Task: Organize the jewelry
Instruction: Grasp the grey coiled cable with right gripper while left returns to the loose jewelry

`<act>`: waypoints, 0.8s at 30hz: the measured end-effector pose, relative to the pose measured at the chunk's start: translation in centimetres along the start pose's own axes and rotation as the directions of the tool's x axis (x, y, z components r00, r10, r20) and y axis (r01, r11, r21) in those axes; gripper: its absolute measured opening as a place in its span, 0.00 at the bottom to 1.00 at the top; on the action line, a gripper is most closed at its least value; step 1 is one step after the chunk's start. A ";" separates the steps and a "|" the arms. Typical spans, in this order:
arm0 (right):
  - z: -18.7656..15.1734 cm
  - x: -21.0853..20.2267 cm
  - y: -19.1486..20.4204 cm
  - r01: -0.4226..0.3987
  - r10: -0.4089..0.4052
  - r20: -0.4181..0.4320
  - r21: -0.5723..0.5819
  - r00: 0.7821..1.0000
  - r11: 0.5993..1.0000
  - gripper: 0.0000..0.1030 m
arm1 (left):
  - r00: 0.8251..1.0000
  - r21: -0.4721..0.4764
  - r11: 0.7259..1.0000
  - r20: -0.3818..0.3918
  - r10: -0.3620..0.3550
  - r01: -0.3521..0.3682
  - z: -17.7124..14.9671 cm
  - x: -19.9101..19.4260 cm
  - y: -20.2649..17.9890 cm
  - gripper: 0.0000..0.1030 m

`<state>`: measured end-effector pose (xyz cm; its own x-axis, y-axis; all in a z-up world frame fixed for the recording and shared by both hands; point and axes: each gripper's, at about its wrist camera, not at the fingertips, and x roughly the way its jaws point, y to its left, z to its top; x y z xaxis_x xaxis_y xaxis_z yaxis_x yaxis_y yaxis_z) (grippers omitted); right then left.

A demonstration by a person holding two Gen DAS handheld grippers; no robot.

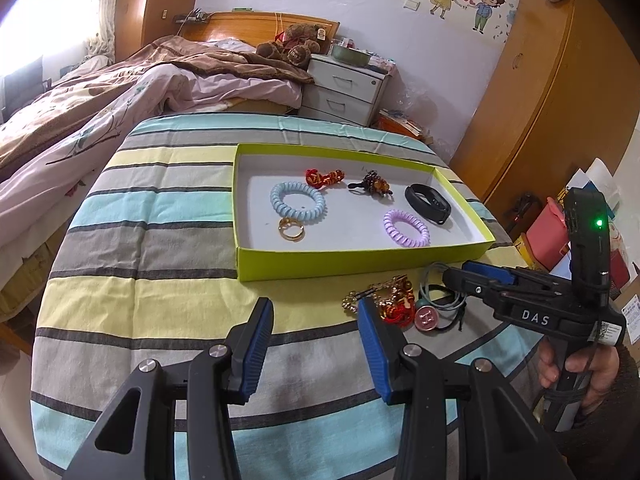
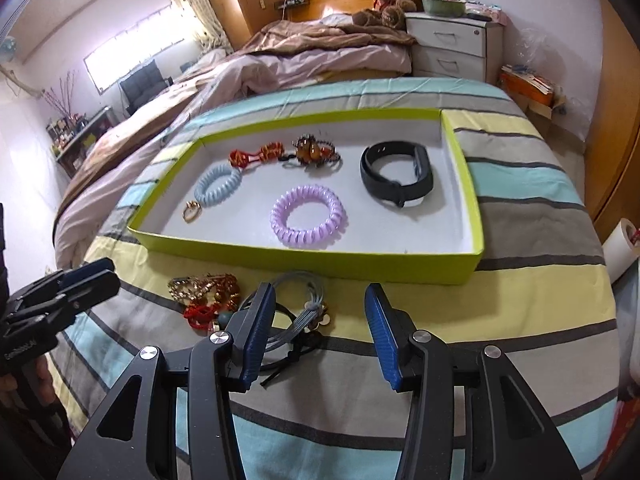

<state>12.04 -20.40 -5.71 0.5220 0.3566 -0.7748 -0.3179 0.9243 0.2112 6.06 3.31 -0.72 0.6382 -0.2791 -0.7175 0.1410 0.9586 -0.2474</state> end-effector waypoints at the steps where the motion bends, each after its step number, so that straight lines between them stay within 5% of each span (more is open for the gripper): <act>1: -0.1 0.2 0.2 -0.002 0.002 -0.004 -0.006 1.000 1.000 0.46 | 1.000 0.000 1.000 -0.001 -0.001 0.001 0.0 0.0 0.1 0.42; 5: 0.0 0.4 0.6 0.010 -0.010 -0.016 -0.024 1.000 1.000 0.24 | 1.000 0.002 1.000 -0.009 -0.003 0.003 0.0 0.3 0.2 0.42; 9: 0.0 0.4 0.3 0.019 -0.019 -0.014 -0.022 1.000 1.000 0.16 | 1.000 0.004 1.000 -0.013 -0.006 0.006 0.0 0.5 0.4 0.42; 24: 0.4 -1.9 -0.7 -0.002 -0.001 0.077 0.032 0.997 0.999 0.13 | 0.998 0.054 0.998 -0.058 -0.029 0.033 0.3 1.9 -0.5 0.42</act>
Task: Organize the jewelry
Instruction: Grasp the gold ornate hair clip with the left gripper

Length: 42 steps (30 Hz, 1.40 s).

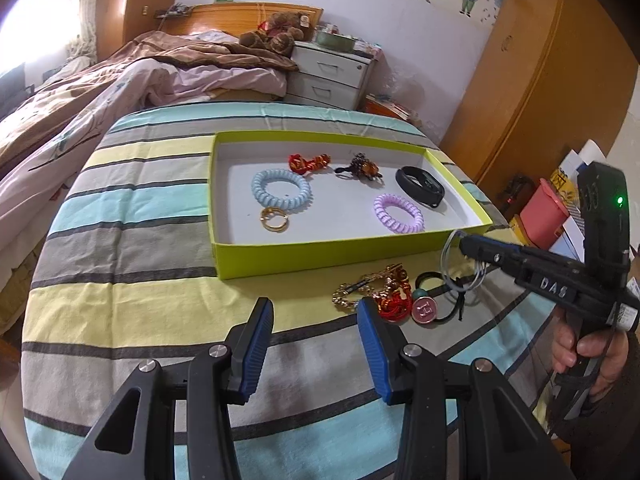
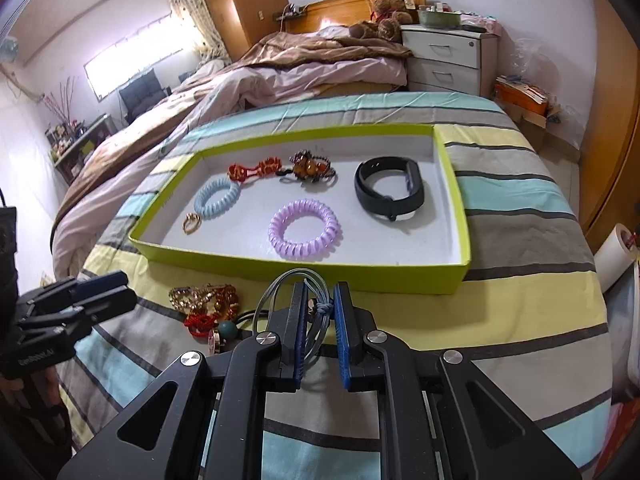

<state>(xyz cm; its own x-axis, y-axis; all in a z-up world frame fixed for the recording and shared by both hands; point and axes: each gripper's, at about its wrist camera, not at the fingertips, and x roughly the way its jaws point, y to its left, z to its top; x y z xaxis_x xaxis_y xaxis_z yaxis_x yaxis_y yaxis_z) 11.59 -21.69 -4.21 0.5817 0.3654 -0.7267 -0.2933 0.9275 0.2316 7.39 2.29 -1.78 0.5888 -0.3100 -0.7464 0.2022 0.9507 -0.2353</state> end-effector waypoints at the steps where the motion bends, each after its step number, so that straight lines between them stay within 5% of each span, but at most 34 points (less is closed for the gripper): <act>1: 0.0 -0.3 -0.2 -0.003 0.003 0.010 0.010 1.000 1.000 0.13 | 1.000 0.006 1.000 -0.002 0.005 -0.005 0.1 0.1 -0.1 0.42; 20: -0.3 -2.4 -1.8 -0.031 0.026 0.072 0.069 0.997 0.997 0.13 | 0.996 0.166 0.986 -0.083 -0.017 0.031 1.8 4.2 -3.2 0.42; 26: -0.5 -2.4 -2.0 -0.043 0.038 0.073 0.073 0.997 0.996 0.13 | 0.996 0.159 0.987 -0.088 -0.025 0.039 1.6 4.7 -3.3 0.41; 29: -0.5 -2.3 -2.2 -0.047 0.041 0.074 0.076 0.996 0.996 0.13 | 0.995 0.157 0.986 -0.093 -0.031 0.046 1.6 4.8 -3.3 0.31; 42: -0.6 -2.3 -2.5 -0.050 0.043 0.078 0.084 0.996 0.995 0.13 | 0.996 0.136 0.990 -0.081 -0.020 0.031 1.5 4.4 -3.3 0.28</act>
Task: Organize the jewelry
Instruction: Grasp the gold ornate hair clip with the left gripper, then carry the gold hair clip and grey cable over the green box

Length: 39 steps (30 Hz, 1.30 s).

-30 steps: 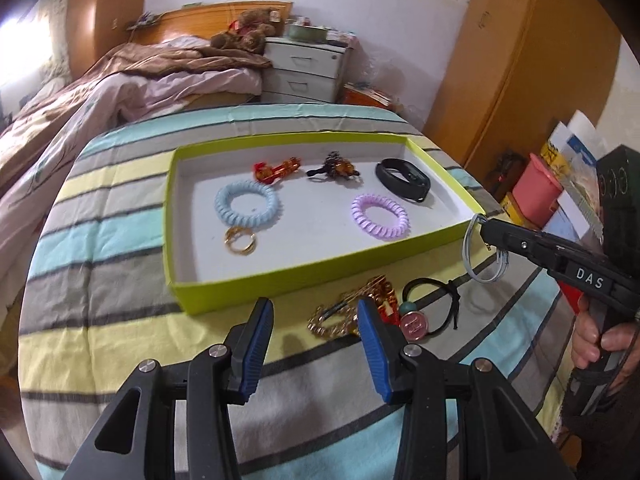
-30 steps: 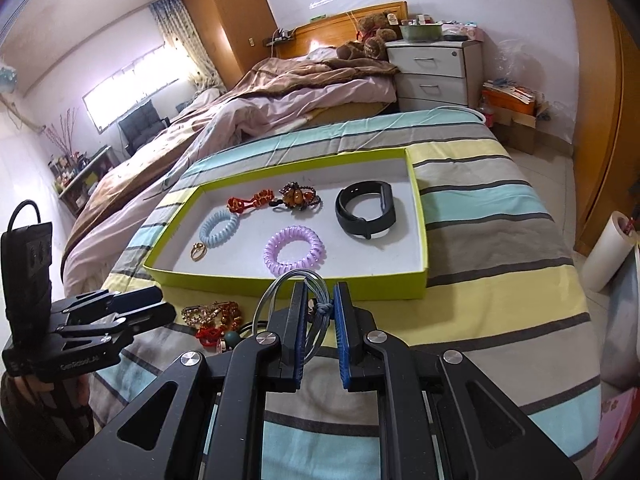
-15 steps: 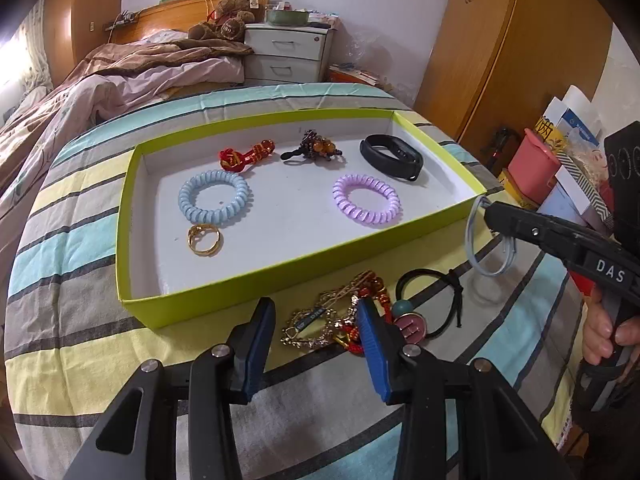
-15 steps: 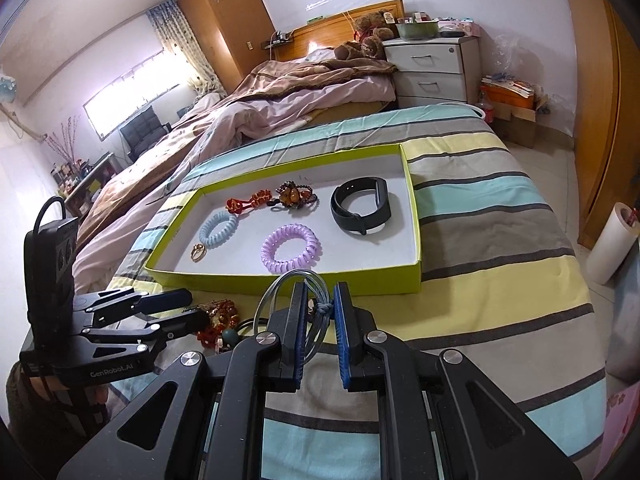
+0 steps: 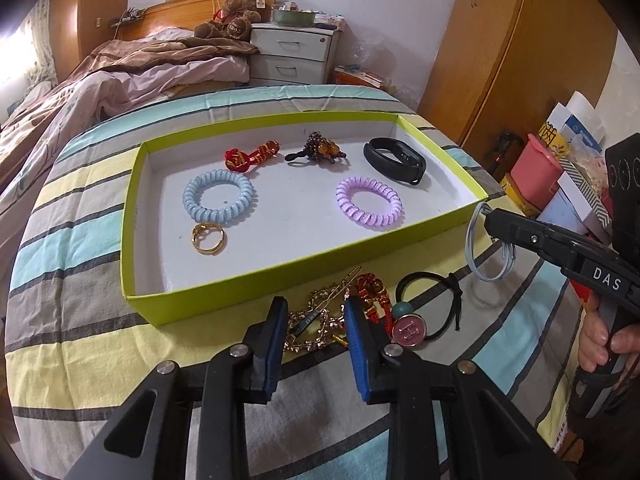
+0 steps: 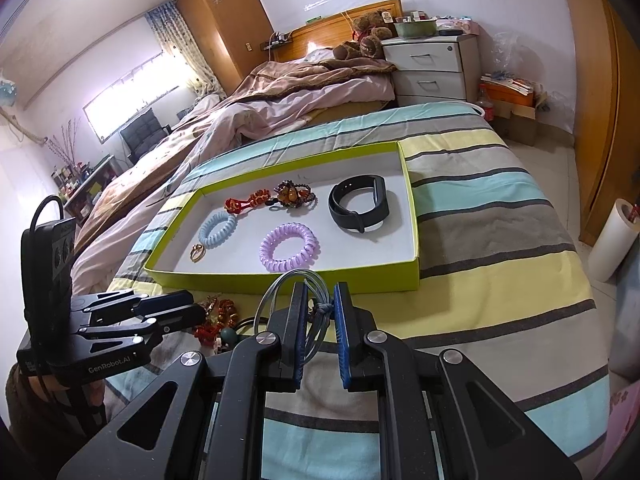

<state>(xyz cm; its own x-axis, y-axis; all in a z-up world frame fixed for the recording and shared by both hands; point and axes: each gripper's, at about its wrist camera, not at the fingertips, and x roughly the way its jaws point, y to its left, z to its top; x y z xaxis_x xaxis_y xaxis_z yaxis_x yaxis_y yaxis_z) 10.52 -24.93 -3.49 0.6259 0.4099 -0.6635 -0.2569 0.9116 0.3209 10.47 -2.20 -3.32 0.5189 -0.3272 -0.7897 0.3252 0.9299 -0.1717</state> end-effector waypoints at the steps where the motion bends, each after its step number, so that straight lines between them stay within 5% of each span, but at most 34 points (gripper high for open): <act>1: 0.0 -0.1 0.0 0.000 0.000 0.002 0.001 1.000 1.000 0.13 | 1.000 -0.004 1.000 0.005 0.001 -0.001 0.0 -0.1 0.1 0.28; 19: 0.4 -0.5 0.4 0.000 0.001 0.020 -0.009 1.000 1.000 0.13 | 0.998 -0.033 0.999 0.058 0.029 -0.027 0.6 -2.6 0.9 0.28; 21: 0.7 -0.6 0.4 0.001 0.000 0.023 -0.011 1.000 1.000 0.13 | 0.998 -0.028 0.999 0.065 0.026 -0.025 1.0 -2.9 0.9 0.18; 33: 1.5 -0.8 0.5 -0.004 0.004 0.034 -0.013 0.999 1.000 0.13 | 0.998 -0.034 0.999 0.058 0.022 -0.020 1.2 -2.6 1.4 0.18; 37: 1.4 -0.7 0.5 -0.006 0.006 0.030 -0.014 1.000 1.000 0.13 | 1.000 -0.008 1.000 0.020 0.016 -0.016 0.8 -1.8 1.4 0.39; 39: 1.4 -0.6 0.6 -0.007 0.008 0.029 -0.013 1.000 1.000 0.13 | 1.000 -0.006 1.000 0.006 0.011 -0.011 0.6 -1.2 1.3 0.39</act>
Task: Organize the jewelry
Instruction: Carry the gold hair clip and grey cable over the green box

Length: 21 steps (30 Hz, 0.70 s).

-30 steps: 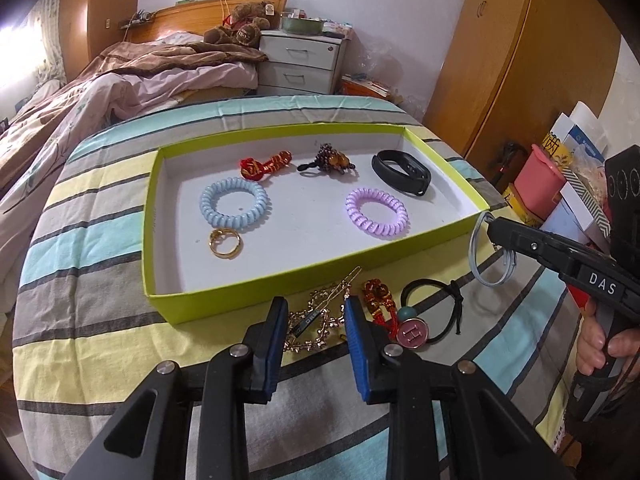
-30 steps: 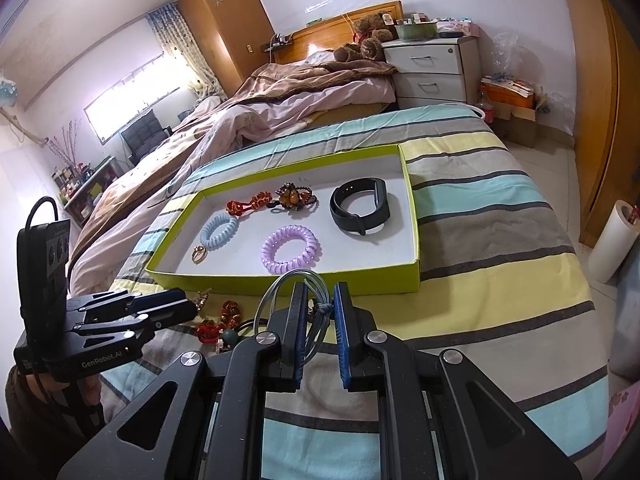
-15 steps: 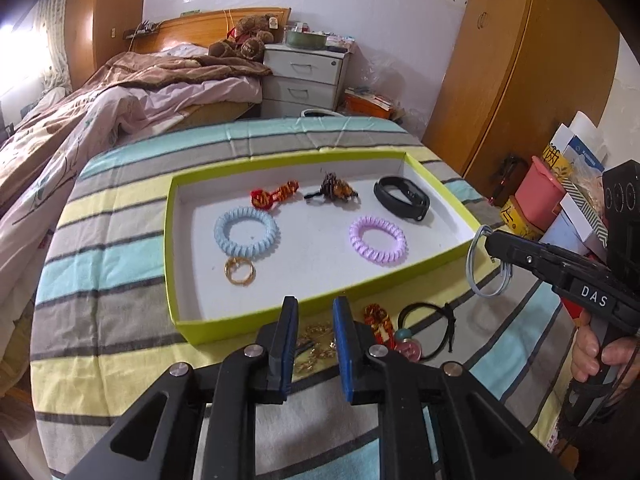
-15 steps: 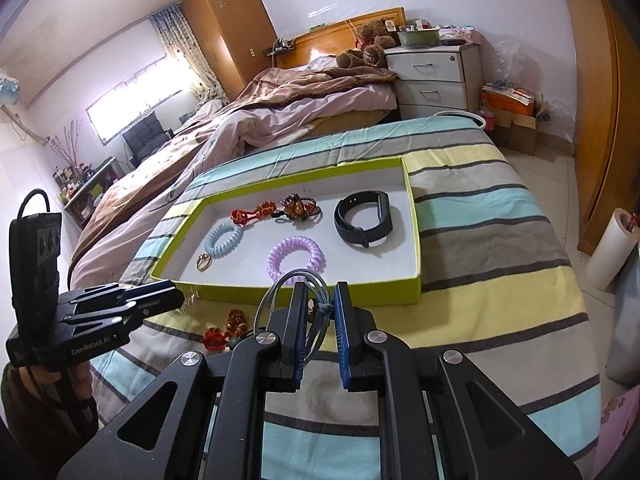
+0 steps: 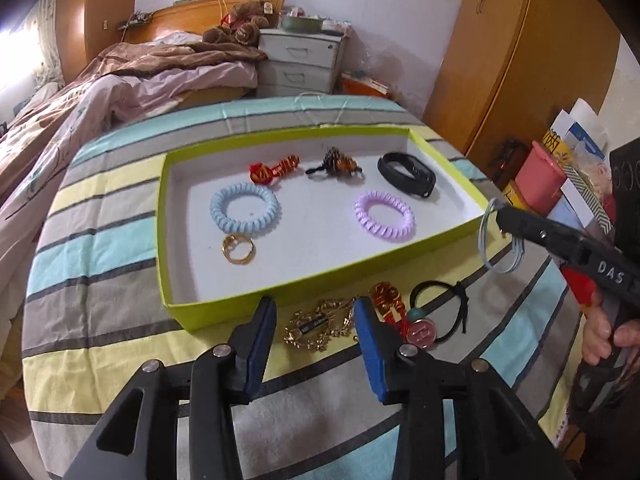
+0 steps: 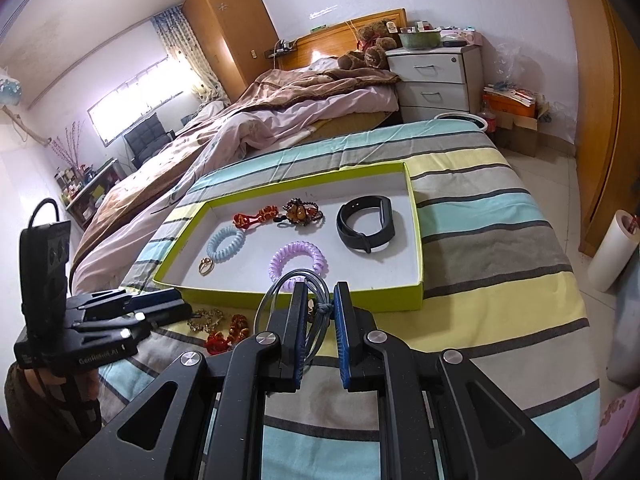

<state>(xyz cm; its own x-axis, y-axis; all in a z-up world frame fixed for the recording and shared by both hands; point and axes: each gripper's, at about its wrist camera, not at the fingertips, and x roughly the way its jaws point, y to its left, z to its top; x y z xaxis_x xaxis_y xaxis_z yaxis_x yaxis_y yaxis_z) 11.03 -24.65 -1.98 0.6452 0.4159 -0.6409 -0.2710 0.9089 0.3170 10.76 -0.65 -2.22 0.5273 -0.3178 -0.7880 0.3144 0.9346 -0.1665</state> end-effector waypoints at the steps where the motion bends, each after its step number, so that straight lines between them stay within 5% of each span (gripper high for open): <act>1: 0.0 0.0 0.0 -0.002 0.002 -0.001 0.001 1.000 1.000 0.13 | 1.000 -0.004 1.000 -0.003 0.004 -0.004 -0.1 0.2 0.0 0.39; 11: -0.2 0.3 -0.2 0.002 -0.002 0.001 0.004 1.000 1.000 0.13 | 0.997 0.070 0.996 -0.051 0.059 -0.055 -0.7 2.0 -1.5 0.39; 21: -0.1 0.3 -0.4 0.002 -0.002 0.002 0.003 1.000 1.000 0.13 | 0.997 0.063 0.996 -0.036 0.070 -0.068 -0.7 1.3 -1.3 0.23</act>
<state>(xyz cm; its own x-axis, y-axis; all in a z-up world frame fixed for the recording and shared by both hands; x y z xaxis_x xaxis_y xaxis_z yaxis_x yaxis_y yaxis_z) 11.28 -24.84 -2.37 0.6474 0.4136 -0.6401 -0.2675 0.9098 0.3174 10.50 -2.13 -3.42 0.5194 -0.2455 -0.8185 0.3267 0.9421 -0.0753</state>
